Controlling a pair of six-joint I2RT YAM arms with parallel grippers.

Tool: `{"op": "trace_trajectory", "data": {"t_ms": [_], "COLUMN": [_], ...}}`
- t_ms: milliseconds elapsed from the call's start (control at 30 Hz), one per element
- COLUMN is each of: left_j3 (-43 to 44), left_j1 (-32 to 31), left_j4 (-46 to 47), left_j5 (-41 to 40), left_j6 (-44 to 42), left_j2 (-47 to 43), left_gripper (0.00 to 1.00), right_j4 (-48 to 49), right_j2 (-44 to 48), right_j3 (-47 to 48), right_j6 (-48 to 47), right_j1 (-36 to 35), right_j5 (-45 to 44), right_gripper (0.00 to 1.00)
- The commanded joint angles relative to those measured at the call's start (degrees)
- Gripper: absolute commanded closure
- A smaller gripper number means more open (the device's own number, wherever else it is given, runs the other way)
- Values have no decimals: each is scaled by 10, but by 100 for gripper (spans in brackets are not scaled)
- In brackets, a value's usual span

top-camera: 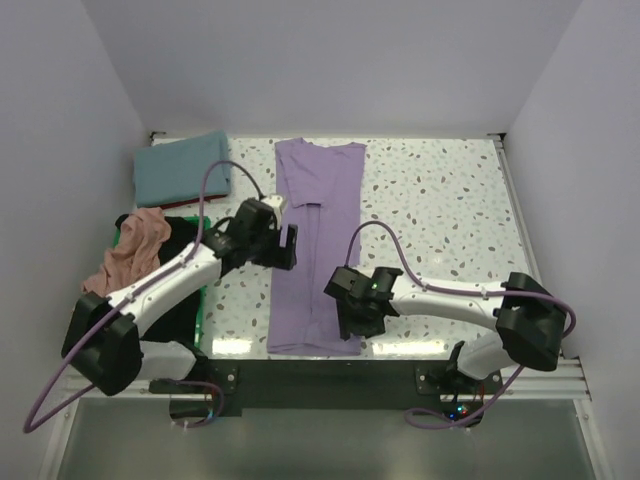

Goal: Fold and stack the t-shirts
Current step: Fold the tshirt

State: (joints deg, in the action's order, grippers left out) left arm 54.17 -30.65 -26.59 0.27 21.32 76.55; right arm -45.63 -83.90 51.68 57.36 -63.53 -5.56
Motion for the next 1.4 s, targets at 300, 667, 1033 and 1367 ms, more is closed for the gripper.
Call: {"op": "trace_trajectory", "data": {"t_ms": [300,667,1033,1367], "left_j3": [-200,-273,-303,-335], "left_j1": [-99,-187,-209,-211], "left_j4": [-100,-86,-65,-32], "left_j5": [-34,-13,7,56], "left_j6": [228,334,355,354], "left_j2": [-199,-225,-191,-179], "left_gripper": [16,17,25,44], "right_j4": [79,93,86,81], "right_j2": [4,-17,-12,-14], "right_j3": [-58,-72,-84,-83], "right_j6": [12,20,31,34], "right_j1": [1,1,0,1], "right_j5": [67,63,62,61], "right_gripper": [45,58,70,70]}}
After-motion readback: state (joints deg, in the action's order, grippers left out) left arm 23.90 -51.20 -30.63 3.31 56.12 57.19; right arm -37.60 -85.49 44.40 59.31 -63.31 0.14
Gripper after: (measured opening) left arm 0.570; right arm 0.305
